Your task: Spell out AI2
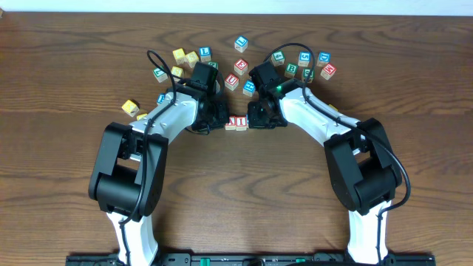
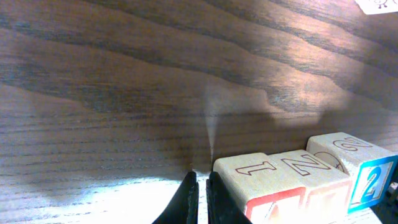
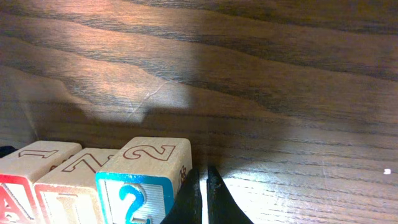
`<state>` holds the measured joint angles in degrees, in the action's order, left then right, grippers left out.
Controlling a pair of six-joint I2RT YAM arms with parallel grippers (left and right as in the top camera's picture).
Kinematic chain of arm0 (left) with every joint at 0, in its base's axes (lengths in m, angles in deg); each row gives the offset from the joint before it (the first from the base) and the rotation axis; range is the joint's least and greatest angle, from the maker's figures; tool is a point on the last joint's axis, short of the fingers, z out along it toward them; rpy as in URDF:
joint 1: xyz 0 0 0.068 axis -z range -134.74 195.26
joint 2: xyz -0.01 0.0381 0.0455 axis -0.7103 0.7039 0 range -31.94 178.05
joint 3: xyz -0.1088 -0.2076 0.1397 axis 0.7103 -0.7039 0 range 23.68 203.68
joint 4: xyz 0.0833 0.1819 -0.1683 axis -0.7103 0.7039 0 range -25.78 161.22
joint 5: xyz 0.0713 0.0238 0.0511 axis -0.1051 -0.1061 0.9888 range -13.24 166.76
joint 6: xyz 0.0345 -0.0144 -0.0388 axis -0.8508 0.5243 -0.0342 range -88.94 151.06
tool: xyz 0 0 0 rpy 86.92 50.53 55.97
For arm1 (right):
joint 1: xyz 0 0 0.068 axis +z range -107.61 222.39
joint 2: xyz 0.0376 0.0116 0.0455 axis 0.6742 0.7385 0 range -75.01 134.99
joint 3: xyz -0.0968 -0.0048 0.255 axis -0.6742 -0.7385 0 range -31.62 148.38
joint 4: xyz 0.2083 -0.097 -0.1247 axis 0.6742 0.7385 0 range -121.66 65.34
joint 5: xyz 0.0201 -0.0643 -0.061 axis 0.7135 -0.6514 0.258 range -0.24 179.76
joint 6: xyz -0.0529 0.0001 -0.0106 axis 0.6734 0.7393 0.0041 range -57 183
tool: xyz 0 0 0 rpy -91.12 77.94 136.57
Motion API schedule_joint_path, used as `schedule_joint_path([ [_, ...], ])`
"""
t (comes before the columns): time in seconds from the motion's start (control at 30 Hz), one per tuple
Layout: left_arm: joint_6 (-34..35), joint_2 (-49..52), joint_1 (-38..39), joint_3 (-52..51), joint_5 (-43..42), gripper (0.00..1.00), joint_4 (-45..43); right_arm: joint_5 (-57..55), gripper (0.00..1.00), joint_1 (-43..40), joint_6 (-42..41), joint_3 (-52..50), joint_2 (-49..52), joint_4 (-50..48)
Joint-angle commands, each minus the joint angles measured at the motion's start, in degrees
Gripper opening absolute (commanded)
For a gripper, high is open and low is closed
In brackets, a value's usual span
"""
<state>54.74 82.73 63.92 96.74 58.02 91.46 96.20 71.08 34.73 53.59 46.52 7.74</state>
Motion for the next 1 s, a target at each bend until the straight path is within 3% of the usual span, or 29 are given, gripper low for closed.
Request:
schedule_joint_path([
  [0.0,-1.4,0.9,0.1,-0.1,1.4,0.08,0.6,0.3,0.01,0.5,0.1,-0.1,0.5,-0.2],
  [0.53,-7.1,-0.4,-2.9,2.4,4.1,0.08,1.9,-3.1,0.01,-1.3,0.5,0.0,-4.7,2.2],
  [0.97,-9.1,-18.9,-11.6,8.3,8.5,0.08,8.7,1.2,0.01,0.7,2.6,0.0,-9.1,2.8],
])
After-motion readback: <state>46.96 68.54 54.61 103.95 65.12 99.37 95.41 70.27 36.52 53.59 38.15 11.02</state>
